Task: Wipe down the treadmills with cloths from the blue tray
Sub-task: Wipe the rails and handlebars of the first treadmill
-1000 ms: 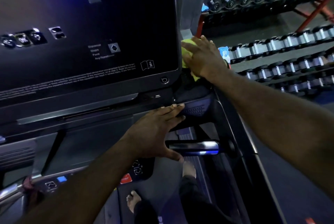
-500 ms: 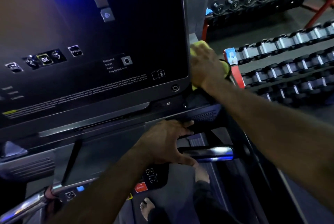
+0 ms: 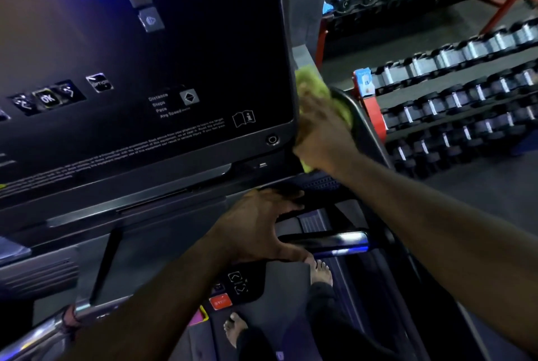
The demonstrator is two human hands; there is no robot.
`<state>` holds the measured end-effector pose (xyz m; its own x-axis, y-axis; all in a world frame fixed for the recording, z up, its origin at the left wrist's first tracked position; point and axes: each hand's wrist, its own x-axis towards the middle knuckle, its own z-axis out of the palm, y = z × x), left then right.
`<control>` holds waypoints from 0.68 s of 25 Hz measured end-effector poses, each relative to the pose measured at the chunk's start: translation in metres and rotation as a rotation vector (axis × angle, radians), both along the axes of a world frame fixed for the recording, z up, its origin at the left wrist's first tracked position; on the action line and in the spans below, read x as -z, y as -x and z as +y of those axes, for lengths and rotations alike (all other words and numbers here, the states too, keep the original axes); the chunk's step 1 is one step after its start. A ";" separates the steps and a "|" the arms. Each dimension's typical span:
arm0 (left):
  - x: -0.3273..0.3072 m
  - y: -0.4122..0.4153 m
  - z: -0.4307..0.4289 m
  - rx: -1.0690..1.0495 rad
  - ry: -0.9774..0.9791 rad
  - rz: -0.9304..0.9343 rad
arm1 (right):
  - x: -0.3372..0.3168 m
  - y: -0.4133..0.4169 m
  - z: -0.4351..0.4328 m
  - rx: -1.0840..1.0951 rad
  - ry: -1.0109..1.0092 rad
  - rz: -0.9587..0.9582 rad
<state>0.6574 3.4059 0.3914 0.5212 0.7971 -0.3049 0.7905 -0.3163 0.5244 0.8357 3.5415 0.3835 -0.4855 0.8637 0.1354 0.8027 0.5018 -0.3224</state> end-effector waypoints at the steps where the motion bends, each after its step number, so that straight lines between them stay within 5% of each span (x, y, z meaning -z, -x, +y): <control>1: -0.002 0.000 -0.001 -0.008 -0.003 0.005 | 0.008 -0.020 -0.026 -0.072 -0.001 0.022; 5: -0.001 0.000 0.001 -0.024 0.048 0.021 | 0.005 -0.075 0.000 0.041 0.034 0.046; 9: 0.004 0.001 0.001 -0.012 0.057 0.002 | -0.015 -0.019 0.072 0.212 0.093 0.073; 13: -0.001 -0.001 0.000 0.029 0.016 0.027 | 0.007 0.012 -0.009 0.080 -0.031 0.054; 17: -0.004 -0.002 -0.002 0.024 0.007 0.063 | 0.026 -0.053 -0.053 0.026 -0.113 0.025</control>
<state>0.6595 3.4039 0.3952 0.5194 0.7825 -0.3434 0.8146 -0.3319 0.4757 0.8886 3.4888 0.3571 -0.4586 0.8546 0.2438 0.8084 0.5151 -0.2850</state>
